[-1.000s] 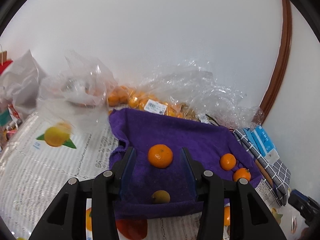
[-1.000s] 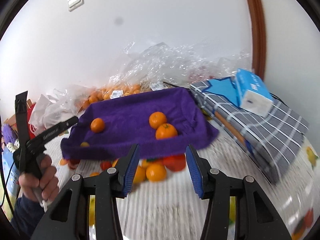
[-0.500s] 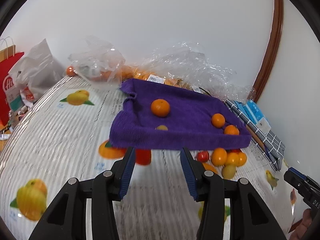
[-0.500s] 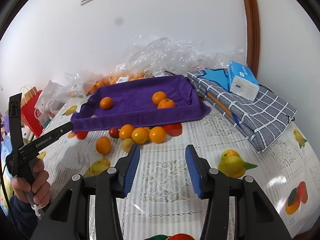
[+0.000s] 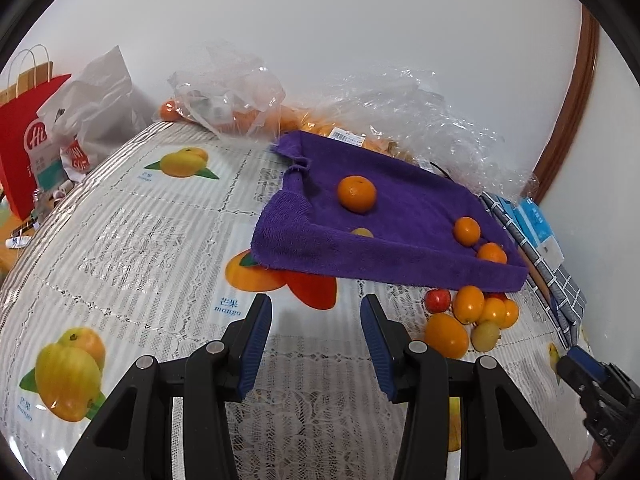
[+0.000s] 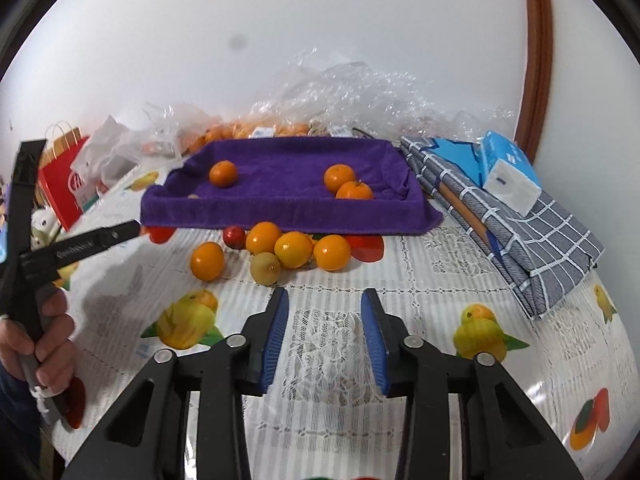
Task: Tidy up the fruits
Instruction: 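Lower the right tool onto a loose tangerine and close it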
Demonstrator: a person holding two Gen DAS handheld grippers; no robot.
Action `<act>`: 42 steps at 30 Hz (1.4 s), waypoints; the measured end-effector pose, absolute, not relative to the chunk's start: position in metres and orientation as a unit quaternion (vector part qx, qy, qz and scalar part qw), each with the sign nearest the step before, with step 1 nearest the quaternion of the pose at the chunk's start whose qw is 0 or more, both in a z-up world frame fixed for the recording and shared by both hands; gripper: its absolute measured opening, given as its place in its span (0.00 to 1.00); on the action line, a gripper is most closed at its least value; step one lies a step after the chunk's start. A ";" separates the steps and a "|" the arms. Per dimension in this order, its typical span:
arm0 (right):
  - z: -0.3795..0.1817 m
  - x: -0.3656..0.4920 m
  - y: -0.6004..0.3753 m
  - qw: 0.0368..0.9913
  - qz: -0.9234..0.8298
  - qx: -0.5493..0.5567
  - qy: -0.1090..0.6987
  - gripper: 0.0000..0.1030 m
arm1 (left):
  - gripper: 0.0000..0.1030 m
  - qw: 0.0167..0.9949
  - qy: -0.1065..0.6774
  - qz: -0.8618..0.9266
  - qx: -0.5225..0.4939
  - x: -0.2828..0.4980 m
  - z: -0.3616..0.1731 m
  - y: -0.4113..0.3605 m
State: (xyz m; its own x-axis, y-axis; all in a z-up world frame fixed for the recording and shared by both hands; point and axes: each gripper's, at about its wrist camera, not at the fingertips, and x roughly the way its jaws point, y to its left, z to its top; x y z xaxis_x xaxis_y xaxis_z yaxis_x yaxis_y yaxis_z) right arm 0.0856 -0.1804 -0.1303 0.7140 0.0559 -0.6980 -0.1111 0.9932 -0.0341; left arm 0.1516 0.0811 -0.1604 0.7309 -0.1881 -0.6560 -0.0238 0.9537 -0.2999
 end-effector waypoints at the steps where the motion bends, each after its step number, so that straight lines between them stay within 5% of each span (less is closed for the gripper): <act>1: -0.133 0.090 -0.179 0.924 0.047 -0.041 0.378 0.33 | 0.43 0.918 0.365 -0.045 -0.146 0.152 -0.160 0.081; 24: -0.168 0.177 -0.197 0.901 0.101 -0.026 0.420 0.33 | 0.43 0.901 0.397 -0.054 -0.165 0.166 -0.173 0.084; 32: -0.174 0.195 -0.195 0.889 0.135 -0.023 0.437 0.42 | 0.43 0.900 0.402 -0.051 -0.161 0.166 -0.175 0.083; 34: -0.174 0.194 -0.194 0.888 0.148 -0.019 0.435 0.32 | 0.43 0.900 0.402 -0.052 -0.161 0.167 -0.175 0.083; 42: -0.164 0.166 -0.213 0.901 0.126 -0.007 0.415 0.32 | 0.43 0.899 0.403 -0.049 -0.163 0.167 -0.176 0.084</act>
